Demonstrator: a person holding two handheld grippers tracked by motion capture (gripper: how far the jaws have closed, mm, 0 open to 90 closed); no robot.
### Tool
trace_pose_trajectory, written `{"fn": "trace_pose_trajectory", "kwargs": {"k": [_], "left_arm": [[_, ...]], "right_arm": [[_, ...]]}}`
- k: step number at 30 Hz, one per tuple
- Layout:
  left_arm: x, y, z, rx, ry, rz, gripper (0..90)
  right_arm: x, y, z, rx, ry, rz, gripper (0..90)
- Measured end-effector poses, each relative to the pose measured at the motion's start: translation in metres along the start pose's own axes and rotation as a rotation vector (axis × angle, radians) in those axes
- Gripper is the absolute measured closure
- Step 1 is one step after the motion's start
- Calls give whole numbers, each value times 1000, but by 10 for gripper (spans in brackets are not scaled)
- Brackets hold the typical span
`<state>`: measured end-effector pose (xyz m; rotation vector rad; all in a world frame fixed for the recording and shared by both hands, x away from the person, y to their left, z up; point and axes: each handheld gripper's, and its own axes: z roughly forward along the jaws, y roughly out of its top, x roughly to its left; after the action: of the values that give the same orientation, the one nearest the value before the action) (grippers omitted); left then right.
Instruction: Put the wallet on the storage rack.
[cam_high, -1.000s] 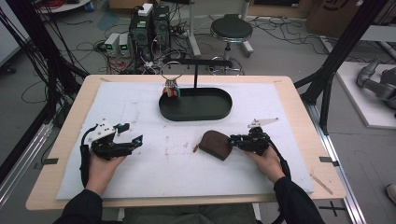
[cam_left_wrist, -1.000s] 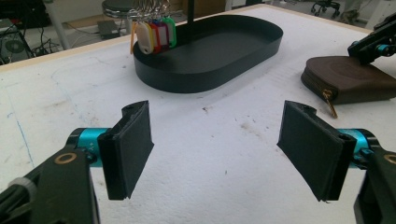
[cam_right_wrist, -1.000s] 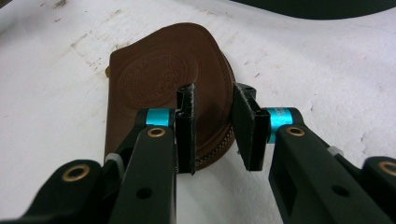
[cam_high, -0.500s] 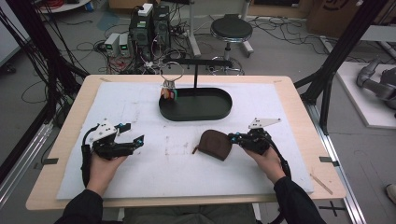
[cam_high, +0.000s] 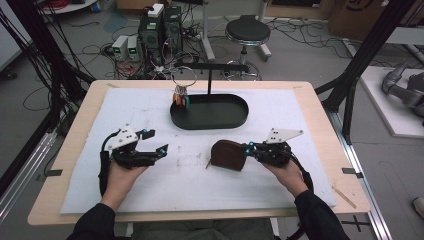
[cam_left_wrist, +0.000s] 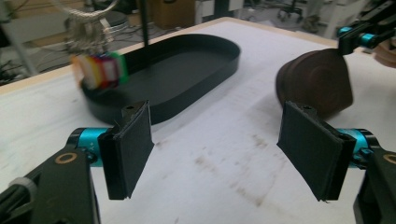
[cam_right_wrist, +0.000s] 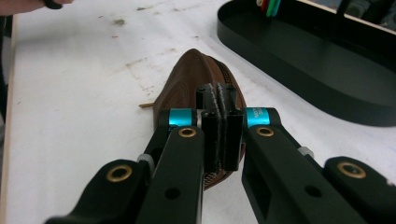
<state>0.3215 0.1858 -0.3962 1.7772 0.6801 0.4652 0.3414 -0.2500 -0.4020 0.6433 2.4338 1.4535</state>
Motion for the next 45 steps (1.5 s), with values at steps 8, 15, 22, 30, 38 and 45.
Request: {"fn": "trace_pose_trajectory", "kwargs": {"k": [8,15,22,30,38,45], "left_arm": [[-14,14,37,26,-142,12,257],[-20,19,69,54,-208,-2,317],[-23,23,95,79,-293,-22,322],[-18,20,121,93,-382,-64,316],[-24,12,138,126,-425,-8,320],[-28,7,146,136,-479,34,435]], "right_arm": [[3,1,-1,-1,14,-14,900],[4,0,-3,-6,43,-28,900],[5,0,-4,-2,64,-49,900],[6,-1,-5,7,82,-65,900],[5,-2,-5,9,93,-62,899],[5,-2,-5,10,100,-70,895]]}}
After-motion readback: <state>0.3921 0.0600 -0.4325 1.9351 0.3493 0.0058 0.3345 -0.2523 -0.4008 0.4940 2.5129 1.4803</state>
